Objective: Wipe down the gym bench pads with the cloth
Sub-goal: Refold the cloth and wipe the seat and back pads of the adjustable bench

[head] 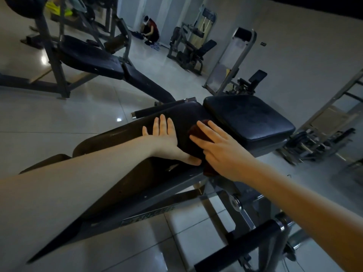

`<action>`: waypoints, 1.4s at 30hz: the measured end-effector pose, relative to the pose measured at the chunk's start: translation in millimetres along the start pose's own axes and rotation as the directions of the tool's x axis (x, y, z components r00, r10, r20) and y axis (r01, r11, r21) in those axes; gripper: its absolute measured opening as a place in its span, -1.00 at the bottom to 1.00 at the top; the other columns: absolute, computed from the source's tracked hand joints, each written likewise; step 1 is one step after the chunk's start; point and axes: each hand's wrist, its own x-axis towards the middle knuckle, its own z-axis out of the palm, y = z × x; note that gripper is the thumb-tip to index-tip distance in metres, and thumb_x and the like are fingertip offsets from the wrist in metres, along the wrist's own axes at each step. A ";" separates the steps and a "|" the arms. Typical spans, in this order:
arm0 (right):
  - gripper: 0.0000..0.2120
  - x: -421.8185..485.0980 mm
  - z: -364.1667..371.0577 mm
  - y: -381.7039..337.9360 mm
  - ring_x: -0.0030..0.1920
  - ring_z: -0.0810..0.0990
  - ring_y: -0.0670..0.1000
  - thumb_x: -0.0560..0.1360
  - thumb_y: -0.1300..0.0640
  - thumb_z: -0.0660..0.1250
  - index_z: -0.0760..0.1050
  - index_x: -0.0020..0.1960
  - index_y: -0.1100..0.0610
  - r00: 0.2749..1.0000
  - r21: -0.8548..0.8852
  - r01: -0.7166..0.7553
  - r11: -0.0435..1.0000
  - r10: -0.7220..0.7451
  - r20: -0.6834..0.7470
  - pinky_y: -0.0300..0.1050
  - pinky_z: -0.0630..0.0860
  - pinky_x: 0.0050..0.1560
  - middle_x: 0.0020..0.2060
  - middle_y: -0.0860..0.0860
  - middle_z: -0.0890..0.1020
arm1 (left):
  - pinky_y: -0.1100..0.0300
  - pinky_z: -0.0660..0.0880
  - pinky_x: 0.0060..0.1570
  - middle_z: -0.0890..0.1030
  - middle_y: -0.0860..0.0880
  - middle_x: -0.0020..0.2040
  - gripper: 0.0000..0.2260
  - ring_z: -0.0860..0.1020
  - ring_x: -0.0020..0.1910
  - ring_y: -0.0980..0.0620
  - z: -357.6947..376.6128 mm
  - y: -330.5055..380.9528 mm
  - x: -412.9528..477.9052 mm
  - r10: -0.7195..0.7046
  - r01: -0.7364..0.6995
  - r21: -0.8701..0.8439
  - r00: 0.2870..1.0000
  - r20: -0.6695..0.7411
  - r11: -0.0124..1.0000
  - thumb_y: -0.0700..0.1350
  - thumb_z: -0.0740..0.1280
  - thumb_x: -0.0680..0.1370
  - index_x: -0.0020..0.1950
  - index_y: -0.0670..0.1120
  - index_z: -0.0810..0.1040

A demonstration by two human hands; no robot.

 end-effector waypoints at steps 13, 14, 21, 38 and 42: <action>-0.51 136.2 -12.5 27.3 0.57 -0.09 0.16 0.64 0.03 -0.04 0.08 0.57 -0.07 0.960 0.071 -0.279 0.958 0.281 -0.022 0.19 -0.04 0.54 0.58 0.08 -0.04 | -0.23 -0.38 0.46 -0.51 -0.12 0.51 0.32 -0.46 0.50 -0.11 1.0 -2.6 -2.4 0.014 -0.014 -0.058 1.000 -0.002 0.998 0.50 0.37 0.24 0.52 -0.11 -0.47; -0.51 136.5 -12.5 26.6 0.57 -0.08 0.16 0.64 0.03 -0.03 0.09 0.57 -0.06 0.957 0.082 -0.287 0.955 0.290 -0.029 0.18 -0.04 0.54 0.58 0.09 -0.03 | -0.23 -0.37 0.46 -0.50 -0.12 0.51 0.32 -0.45 0.51 -0.11 0.8 -1.9 -4.2 0.015 -0.016 -0.059 1.000 -0.009 0.998 0.51 0.37 0.24 0.52 -0.11 -0.46; -0.66 58.4 -5.4 6.2 0.56 -0.06 0.25 0.60 0.10 0.17 0.46 0.35 0.08 0.998 -0.080 -0.056 0.995 0.053 -0.035 0.25 0.05 0.51 0.57 0.10 0.09 | -0.20 -0.33 0.49 -0.46 -0.12 0.54 0.31 -0.41 0.53 -0.09 1.5 1.9 -10.7 0.003 -0.005 -0.048 0.999 -0.043 0.999 0.51 0.36 0.25 0.54 -0.12 -0.43; -0.51 106.3 -3.8 21.8 0.57 -0.09 0.14 0.67 0.00 -0.06 0.05 0.58 0.07 0.955 0.084 -0.276 0.957 0.283 -0.085 0.19 -0.01 0.54 0.58 0.07 -0.01 | -0.22 -0.39 0.46 -0.53 -0.12 0.49 0.31 -0.49 0.48 -0.10 2.2 -4.9 1.5 0.033 -0.033 -0.061 0.999 -0.001 0.998 0.49 0.37 0.27 0.51 -0.11 -0.49; -0.52 131.1 -15.1 19.5 0.57 -0.08 0.14 0.68 0.01 -0.04 0.04 0.58 0.06 0.939 0.115 -0.330 0.937 0.338 -0.065 0.16 -0.06 0.55 0.58 0.05 -0.02 | -0.24 -0.37 0.47 -0.49 -0.12 0.52 0.29 -0.45 0.50 -0.10 0.3 -2.9 -5.1 0.032 -0.032 -0.056 0.999 -0.009 0.998 0.48 0.37 0.28 0.53 -0.11 -0.47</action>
